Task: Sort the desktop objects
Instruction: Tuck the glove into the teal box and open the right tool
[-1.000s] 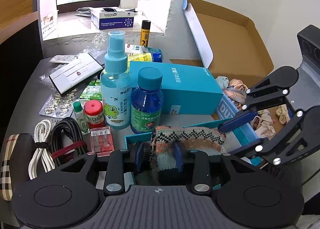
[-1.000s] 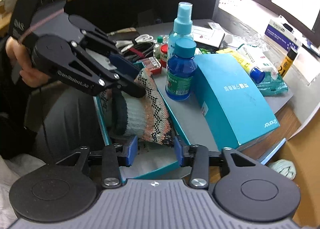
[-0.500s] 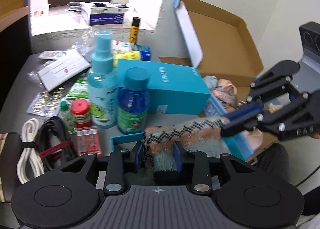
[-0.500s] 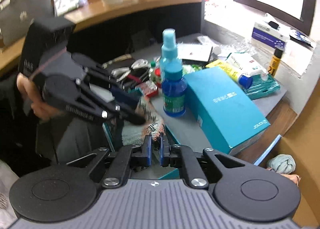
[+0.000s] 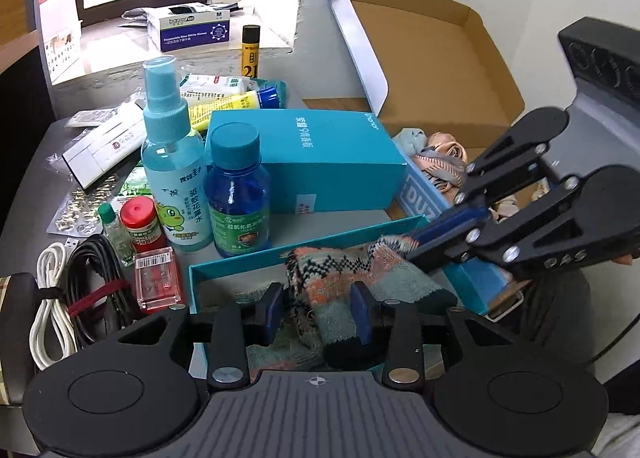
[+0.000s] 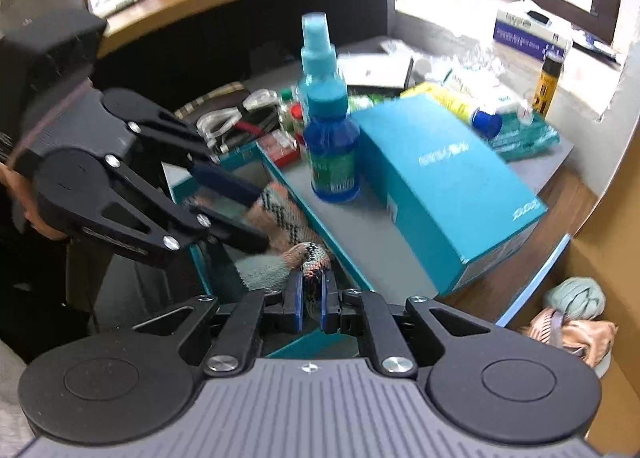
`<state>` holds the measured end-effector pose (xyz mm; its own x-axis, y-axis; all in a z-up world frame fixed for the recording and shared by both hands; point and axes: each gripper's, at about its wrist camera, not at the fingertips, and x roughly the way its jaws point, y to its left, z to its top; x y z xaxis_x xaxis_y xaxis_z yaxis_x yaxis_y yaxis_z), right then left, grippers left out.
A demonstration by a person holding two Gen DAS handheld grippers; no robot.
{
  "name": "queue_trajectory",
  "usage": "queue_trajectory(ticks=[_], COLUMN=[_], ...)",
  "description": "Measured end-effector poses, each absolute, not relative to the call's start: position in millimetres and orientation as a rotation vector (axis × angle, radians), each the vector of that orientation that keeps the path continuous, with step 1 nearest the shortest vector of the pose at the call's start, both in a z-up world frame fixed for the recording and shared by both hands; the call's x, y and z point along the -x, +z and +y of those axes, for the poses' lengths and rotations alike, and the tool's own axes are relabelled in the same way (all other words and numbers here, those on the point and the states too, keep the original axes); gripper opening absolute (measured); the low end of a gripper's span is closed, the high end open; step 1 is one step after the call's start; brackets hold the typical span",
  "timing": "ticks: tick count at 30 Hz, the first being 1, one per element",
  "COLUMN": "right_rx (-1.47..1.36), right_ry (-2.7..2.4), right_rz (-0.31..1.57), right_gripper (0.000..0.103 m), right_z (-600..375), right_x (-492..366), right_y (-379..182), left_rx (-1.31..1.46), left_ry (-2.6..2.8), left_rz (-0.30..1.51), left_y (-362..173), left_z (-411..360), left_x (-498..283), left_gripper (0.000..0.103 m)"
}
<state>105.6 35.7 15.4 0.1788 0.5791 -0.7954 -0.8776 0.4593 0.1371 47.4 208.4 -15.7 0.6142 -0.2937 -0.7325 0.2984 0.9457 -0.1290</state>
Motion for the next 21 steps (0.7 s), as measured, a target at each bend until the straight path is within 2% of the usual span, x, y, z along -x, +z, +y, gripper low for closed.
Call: queue_trajectory(ticks=[12, 21], right_rx=[0.393, 0.386], right_ry=[1.057, 1.115], right_rz=[0.833, 0.806], right_gripper=[0.014, 0.014], right_z=[27, 54], right_x=[-99, -99], right_y=[45, 43], left_rx=[0.009, -0.011], left_ry=[-0.360, -0.332], left_rz=[0.822, 0.781], left_y=[-17, -2], left_z=[202, 221], left_x=[-49, -29], left_gripper=[0.040, 0.040])
